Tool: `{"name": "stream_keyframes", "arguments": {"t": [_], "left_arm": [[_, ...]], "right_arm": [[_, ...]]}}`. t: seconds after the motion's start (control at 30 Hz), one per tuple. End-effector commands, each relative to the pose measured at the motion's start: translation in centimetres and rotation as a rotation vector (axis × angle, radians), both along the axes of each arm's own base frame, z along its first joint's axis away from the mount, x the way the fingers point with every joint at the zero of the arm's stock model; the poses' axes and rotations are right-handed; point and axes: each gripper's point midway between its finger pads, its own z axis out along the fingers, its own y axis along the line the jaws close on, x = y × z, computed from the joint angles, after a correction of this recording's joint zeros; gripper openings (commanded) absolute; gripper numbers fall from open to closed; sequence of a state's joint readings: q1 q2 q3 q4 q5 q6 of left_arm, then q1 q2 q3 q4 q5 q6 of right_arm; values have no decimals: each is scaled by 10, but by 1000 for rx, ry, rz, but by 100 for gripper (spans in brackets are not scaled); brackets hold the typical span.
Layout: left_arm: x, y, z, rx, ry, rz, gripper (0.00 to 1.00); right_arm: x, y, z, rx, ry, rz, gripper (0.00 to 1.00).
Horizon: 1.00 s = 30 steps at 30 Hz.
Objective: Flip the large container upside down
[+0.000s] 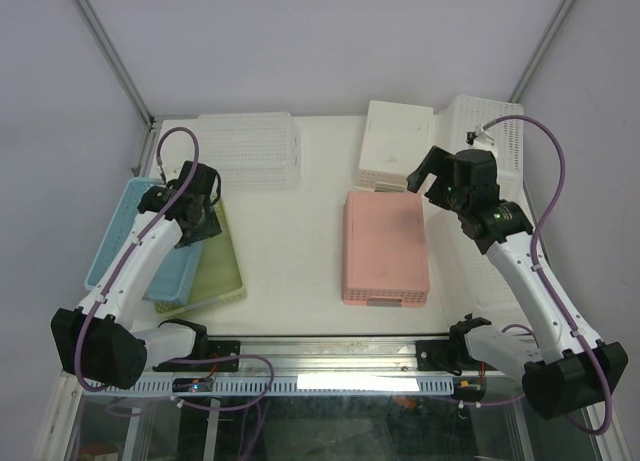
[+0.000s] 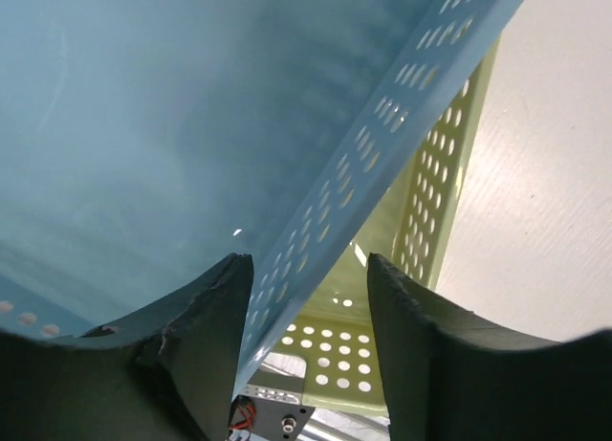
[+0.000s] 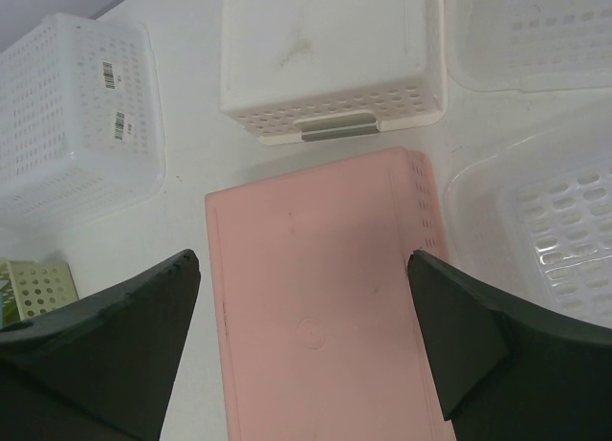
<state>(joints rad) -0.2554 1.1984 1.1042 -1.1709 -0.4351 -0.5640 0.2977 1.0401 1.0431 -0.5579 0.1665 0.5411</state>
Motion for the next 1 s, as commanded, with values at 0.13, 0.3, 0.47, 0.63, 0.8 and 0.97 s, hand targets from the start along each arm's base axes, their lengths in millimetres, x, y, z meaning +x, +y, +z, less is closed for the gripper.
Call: {"name": "stream_keyframes", "arguments": {"t": [0.13, 0.3, 0.47, 0.63, 0.8, 0.97], "left_arm": [[24, -3, 25, 7, -113, -75, 31], [32, -2, 39, 24, -142, -100, 8], [40, -9, 53, 1, -173, -137, 0], [51, -15, 97, -21, -274, -164, 0], [63, -31, 167, -101, -431, -224, 0], [71, -72, 225, -294, -574, -358, 0]], "right_arm": [[2, -2, 23, 23, -86, -12, 94], [-1, -5, 23, 18, -88, -23, 94], [0, -5, 20, 17, -80, -21, 94], [0, -6, 24, 17, -88, -25, 94], [0, -10, 28, 2, -96, -38, 94], [0, -15, 37, -15, -118, -58, 94]]}}
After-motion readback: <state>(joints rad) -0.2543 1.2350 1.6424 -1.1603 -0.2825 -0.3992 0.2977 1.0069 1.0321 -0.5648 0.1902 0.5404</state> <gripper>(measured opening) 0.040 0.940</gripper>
